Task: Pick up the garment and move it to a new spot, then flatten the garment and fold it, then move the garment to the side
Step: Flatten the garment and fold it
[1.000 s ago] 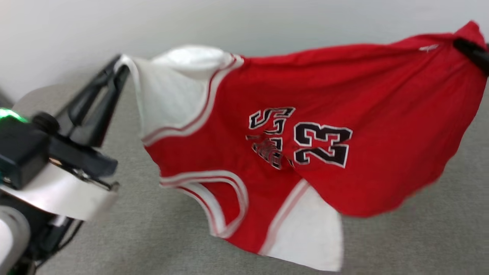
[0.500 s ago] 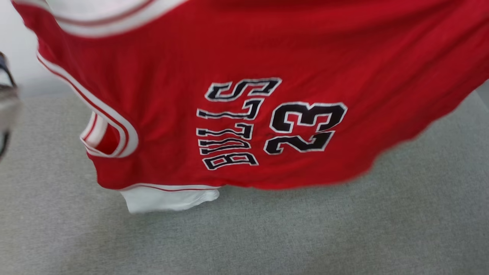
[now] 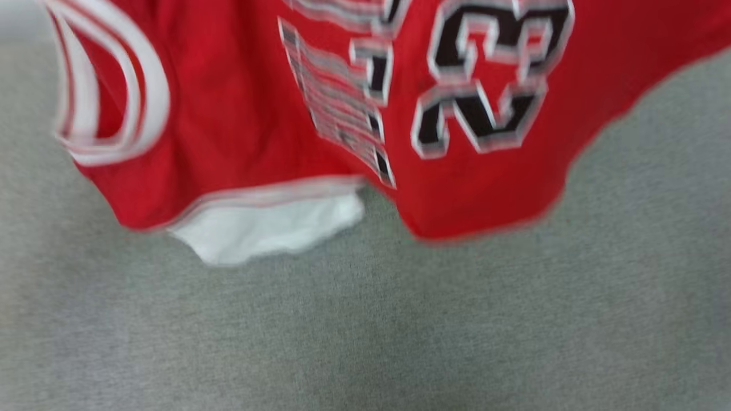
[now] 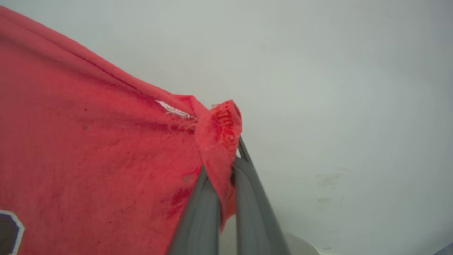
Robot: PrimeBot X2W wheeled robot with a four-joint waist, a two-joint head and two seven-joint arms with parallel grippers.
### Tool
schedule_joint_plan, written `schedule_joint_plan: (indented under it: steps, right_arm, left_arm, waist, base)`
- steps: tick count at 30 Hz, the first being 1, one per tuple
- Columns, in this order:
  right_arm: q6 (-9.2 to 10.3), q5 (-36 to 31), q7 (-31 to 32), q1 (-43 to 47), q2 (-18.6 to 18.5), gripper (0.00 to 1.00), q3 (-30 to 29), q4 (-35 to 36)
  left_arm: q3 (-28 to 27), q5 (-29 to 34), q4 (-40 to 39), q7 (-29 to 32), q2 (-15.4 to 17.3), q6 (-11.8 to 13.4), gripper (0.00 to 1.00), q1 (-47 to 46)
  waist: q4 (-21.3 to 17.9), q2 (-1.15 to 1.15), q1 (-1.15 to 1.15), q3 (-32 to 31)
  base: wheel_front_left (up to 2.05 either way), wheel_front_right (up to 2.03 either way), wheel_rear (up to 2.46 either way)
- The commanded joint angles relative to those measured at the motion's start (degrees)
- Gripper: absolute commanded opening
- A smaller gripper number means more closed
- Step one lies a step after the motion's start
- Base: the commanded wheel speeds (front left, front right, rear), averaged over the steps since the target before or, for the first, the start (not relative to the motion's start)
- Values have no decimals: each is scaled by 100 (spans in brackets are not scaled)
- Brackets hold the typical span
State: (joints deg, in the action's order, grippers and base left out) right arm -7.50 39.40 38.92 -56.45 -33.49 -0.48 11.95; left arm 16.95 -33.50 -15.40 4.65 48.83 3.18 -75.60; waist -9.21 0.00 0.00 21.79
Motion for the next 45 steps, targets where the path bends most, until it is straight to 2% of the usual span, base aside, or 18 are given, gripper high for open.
schedule_joint_plan:
  steps: [1, 5, 10, 16, 21, 24, 29, 36, 43, 45]
  right_arm:
    - [2, -128, -177, -299, 23, 0, 108, -217]
    - [4, -520, -651, -971, -111, 0, 501, -686]
    - [4, -910, -1262, -1847, -81, 0, 942, -1428]
    - [4, -1248, -1904, -2477, 100, 0, 1195, -2128]
    - [4, -1505, -2487, -2683, 314, 0, 1419, -2743]
    - [3, -1570, -2776, -2462, 422, 0, 1555, -3088]
    - [4, -1567, -3180, -1892, 478, 0, 1798, -3478]
    - [3, -1304, -3415, -675, 330, 0, 2315, -3744]
    - [3, -719, -3516, 656, 84, 0, 2593, -3641]
    - [3, -503, -3622, 1055, 76, 0, 2561, -3604]
  left_arm:
    - [119, 142, 350, -83, -144, -112, 0, -414]
    - [400, 511, 1290, -182, -462, -264, 0, -1357]
    - [579, 848, 2309, -515, -879, -364, 0, -2372]
    - [714, 1069, 3193, -990, -1242, -456, 0, -3083]
    - [797, 1036, 3866, -1407, -1521, -513, 0, -3184]
    - [960, 1006, 4106, -1573, -1639, -570, 0, -2724]
    - [1231, 982, 4115, -1757, -1656, -608, 0, -1714]
    - [1605, 737, 3742, -1883, -1796, -408, 0, 460]
    - [1847, 430, 3153, -1811, -1607, -91, 0, 2383]
    - [1951, 251, 3024, -1568, -1449, -138, 0, 2932]
  waist:
    - [17, 0, 0, 618]
    - [58, 0, 0, 1049]
    - [134, 0, 0, 1517]
    - [269, 0, 0, 1888]
    - [467, 0, 0, 2095]
    - [571, 0, 0, 2072]
    - [739, 0, 0, 1859]
    - [938, 0, 0, 1188]
    - [1103, 0, 0, 348]
    - [1139, 0, 0, 115]
  base:
    - [0, 0, 0]
    - [0, 0, 0]
    - [0, 0, 0]
    - [0, 0, 0]
    - [0, 0, 0]
    - [0, 0, 0]
    - [0, 0, 0]
    - [0, 0, 0]
    - [0, 0, 0]
    - [0, 0, 0]
